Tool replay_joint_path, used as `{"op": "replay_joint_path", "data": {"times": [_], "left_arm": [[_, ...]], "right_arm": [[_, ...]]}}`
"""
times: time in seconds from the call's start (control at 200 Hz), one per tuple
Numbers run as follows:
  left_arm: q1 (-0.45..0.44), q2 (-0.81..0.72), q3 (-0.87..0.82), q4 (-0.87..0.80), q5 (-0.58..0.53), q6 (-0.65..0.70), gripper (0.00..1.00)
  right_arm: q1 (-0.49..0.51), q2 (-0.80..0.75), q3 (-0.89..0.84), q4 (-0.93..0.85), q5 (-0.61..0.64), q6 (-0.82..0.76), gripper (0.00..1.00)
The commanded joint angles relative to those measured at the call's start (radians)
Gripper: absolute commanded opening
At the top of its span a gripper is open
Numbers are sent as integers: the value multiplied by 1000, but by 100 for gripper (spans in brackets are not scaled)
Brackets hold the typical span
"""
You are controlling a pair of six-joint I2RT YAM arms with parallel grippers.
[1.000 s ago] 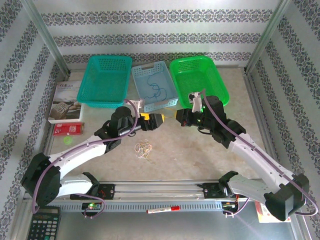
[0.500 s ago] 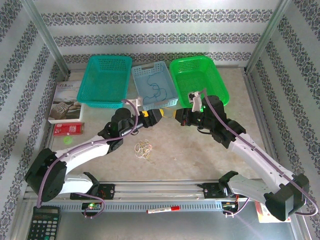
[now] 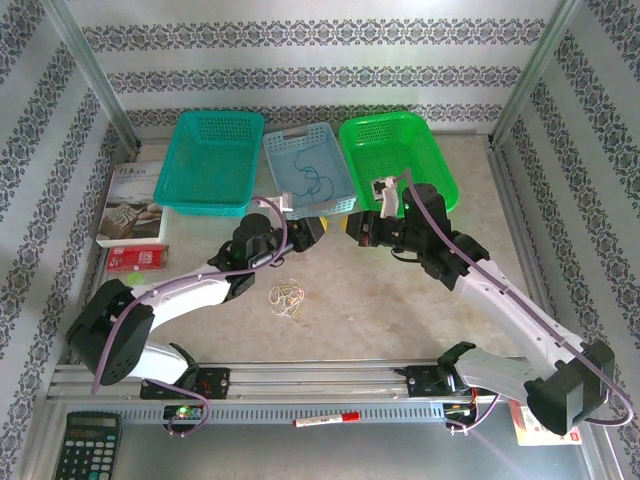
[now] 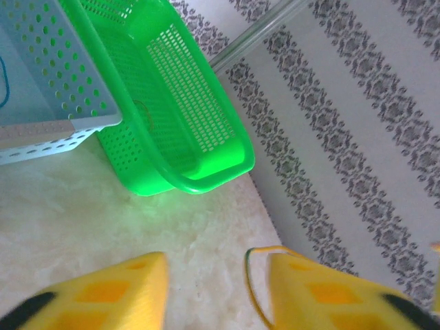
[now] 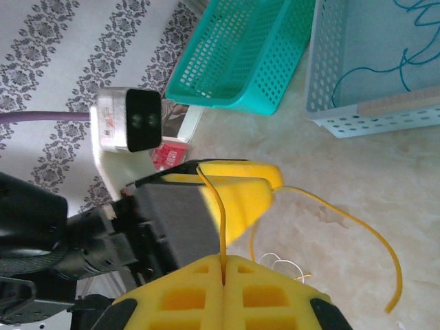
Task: Untangle the cables
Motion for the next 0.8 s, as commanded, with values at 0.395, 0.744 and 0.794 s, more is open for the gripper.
{"op": "replay_joint_path", "data": {"times": [0.395,0.744,0.794], "left_arm": [[79,163,135,134,79,-2,47],[112,146,139,94,98,12,100],[114,130,138,73,97,24,100]], "right_arm": [[-226,128,82,179,64,40,0],[-393,541,253,228,223,-45,0],[-406,612,292,228,223,-47,0]]}}
